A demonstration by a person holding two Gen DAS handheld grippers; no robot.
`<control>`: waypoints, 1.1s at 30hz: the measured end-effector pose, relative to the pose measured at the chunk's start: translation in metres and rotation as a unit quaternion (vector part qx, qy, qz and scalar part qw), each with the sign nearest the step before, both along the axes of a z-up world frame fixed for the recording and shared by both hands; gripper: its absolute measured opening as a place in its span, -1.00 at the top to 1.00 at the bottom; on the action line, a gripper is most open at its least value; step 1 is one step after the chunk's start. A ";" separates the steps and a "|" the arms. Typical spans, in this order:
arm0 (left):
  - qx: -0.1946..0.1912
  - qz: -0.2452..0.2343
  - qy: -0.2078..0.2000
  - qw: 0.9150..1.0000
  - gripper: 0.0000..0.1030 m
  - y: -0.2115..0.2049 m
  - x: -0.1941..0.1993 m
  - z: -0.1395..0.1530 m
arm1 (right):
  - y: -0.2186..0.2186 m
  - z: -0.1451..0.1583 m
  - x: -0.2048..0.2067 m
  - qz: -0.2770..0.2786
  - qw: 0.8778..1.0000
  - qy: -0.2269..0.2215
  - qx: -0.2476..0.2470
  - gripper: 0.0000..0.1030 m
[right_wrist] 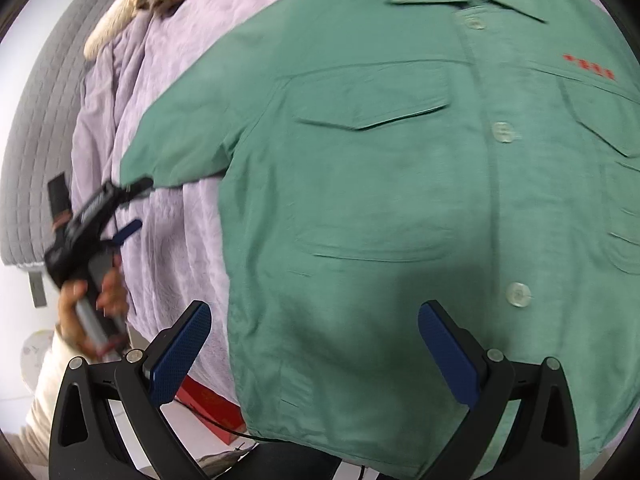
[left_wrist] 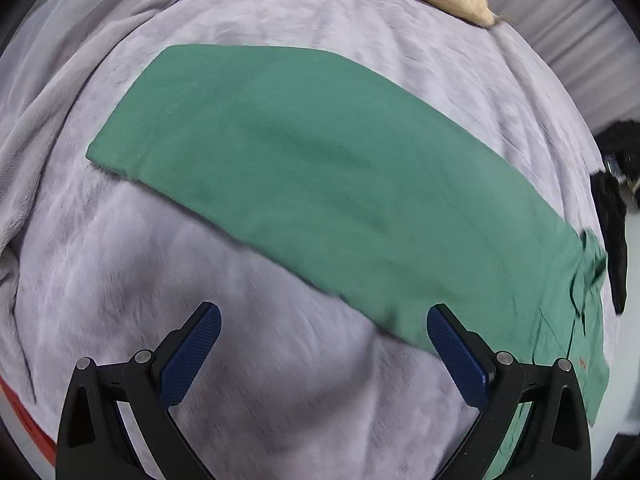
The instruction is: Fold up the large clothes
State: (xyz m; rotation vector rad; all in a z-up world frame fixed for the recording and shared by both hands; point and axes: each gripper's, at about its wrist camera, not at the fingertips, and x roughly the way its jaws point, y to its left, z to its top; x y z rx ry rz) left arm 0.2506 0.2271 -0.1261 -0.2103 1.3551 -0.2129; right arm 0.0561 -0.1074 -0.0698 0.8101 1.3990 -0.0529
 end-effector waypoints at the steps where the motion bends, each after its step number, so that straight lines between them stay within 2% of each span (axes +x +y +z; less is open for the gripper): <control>1: -0.001 0.015 0.001 1.000 -1.00 0.009 0.012 -0.009 | 0.005 -0.002 0.004 0.005 1.000 0.002 0.000 -1.00; 4: -0.025 0.057 -0.003 0.998 -1.00 0.030 0.038 -0.025 | 0.017 -0.011 0.014 0.014 1.000 0.011 0.000 -1.00; 5: -0.036 0.071 -0.010 0.997 -0.87 0.036 0.043 -0.026 | 0.020 -0.013 0.016 0.016 1.000 0.015 -0.001 -1.00; 7: -0.033 0.094 -0.029 0.995 -0.28 0.042 0.049 -0.022 | 0.023 -0.015 0.018 0.017 1.000 0.019 -0.005 -1.00; 8: -0.037 0.100 -0.032 0.994 0.45 0.045 0.053 -0.021 | 0.024 -0.015 0.018 0.018 1.000 0.020 -0.007 -1.00; 9: -0.048 0.106 -0.030 0.993 0.96 0.048 0.055 -0.021 | 0.025 -0.015 0.018 0.018 1.000 0.020 -0.008 -1.00; 10: -0.066 0.113 -0.030 0.991 0.95 0.050 0.056 -0.019 | 0.025 -0.014 0.018 0.018 1.000 0.019 -0.008 -1.00; 12: -0.077 0.104 -0.054 0.990 0.95 0.051 0.059 -0.003 | 0.025 -0.014 0.017 0.020 1.000 0.015 -0.009 -1.00; 15: -0.089 0.041 -0.109 0.989 0.95 0.028 0.048 0.040 | 0.022 -0.012 0.017 0.018 1.000 0.003 -0.014 -1.00; 17: -0.110 -0.007 -0.143 0.984 0.95 -0.003 0.040 0.074 | 0.016 -0.009 0.015 0.014 1.000 -0.010 -0.013 -1.00; 19: -0.136 -0.059 -0.173 0.974 0.95 -0.039 0.024 0.111 | 0.006 -0.004 0.011 0.006 0.999 -0.028 -0.016 -1.00; 21: -0.155 -0.122 -0.200 0.960 0.96 -0.096 0.003 0.145 | -0.013 0.004 0.000 -0.008 0.999 -0.045 -0.017 -1.00; 24: -0.174 -0.209 -0.212 0.939 0.95 -0.187 -0.038 0.172 | -0.048 0.017 -0.021 -0.035 0.997 -0.069 -0.019 -1.00; 26: -0.170 -0.263 -0.208 0.926 0.95 -0.252 -0.071 0.174 | -0.080 0.026 -0.041 -0.057 0.995 -0.083 -0.028 -1.00; 29: -0.129 -0.324 -0.192 0.917 0.95 -0.340 -0.120 0.149 | -0.129 0.030 -0.071 -0.091 0.991 -0.084 -0.041 -1.00; 31: -0.080 -0.358 -0.186 0.911 0.95 -0.386 -0.149 0.122 | -0.156 0.025 -0.088 -0.105 0.990 -0.076 -0.047 -1.00; 33: -0.008 -0.386 -0.173 0.906 0.95 -0.417 -0.174 0.087 | -0.184 0.015 -0.109 -0.116 0.990 -0.063 -0.054 -1.00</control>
